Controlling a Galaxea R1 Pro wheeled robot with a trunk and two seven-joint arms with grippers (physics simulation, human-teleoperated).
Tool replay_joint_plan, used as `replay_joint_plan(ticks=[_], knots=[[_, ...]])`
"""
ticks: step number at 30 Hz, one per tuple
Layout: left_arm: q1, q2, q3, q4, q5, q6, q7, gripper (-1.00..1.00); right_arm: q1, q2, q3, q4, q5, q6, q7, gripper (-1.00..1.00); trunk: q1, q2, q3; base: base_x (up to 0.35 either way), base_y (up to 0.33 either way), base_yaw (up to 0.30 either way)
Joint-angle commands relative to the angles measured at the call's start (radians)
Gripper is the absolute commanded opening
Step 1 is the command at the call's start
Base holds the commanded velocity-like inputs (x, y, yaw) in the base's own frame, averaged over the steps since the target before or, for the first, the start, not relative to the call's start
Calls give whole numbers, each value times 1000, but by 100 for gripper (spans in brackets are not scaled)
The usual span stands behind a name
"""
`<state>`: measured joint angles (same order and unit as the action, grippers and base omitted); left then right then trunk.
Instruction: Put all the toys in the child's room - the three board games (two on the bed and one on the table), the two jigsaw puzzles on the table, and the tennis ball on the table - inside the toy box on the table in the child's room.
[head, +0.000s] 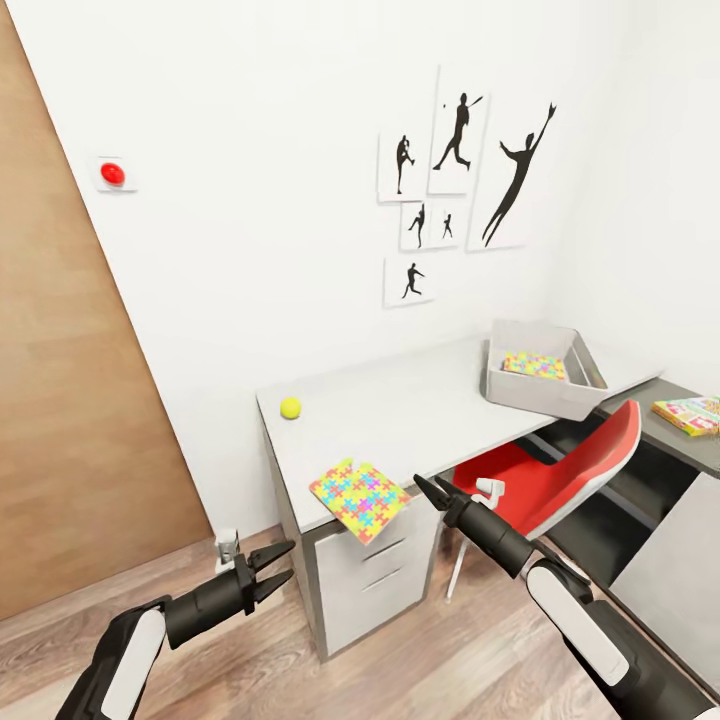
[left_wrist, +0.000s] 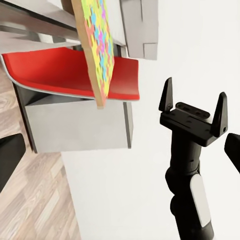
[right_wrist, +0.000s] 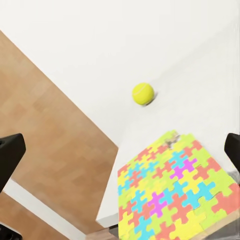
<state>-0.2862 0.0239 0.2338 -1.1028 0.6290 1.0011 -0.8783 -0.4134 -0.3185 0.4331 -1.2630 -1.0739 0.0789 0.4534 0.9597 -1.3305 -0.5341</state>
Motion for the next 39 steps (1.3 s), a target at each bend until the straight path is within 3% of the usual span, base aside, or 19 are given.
replay_joint_plan(ticks=[1, 28, 39], knots=[[-1, 0, 1, 0, -3, 3, -4, 100, -1, -1, 1, 0, -10, 5, 2, 100, 0, -1, -1, 68, -131, 0], [-1, -12, 2, 7, 0, 4, 12, 100, -1, 1, 3, -1, -4, 5, 2, 100, 0, -1, -1, 38, -13, 36], [-1, -26, 4, 55, 1, 3, 13, 100, -1, 1, 3, 0, -4, 5, 2, 100, 0, -1, -1, 0, 0, 12]])
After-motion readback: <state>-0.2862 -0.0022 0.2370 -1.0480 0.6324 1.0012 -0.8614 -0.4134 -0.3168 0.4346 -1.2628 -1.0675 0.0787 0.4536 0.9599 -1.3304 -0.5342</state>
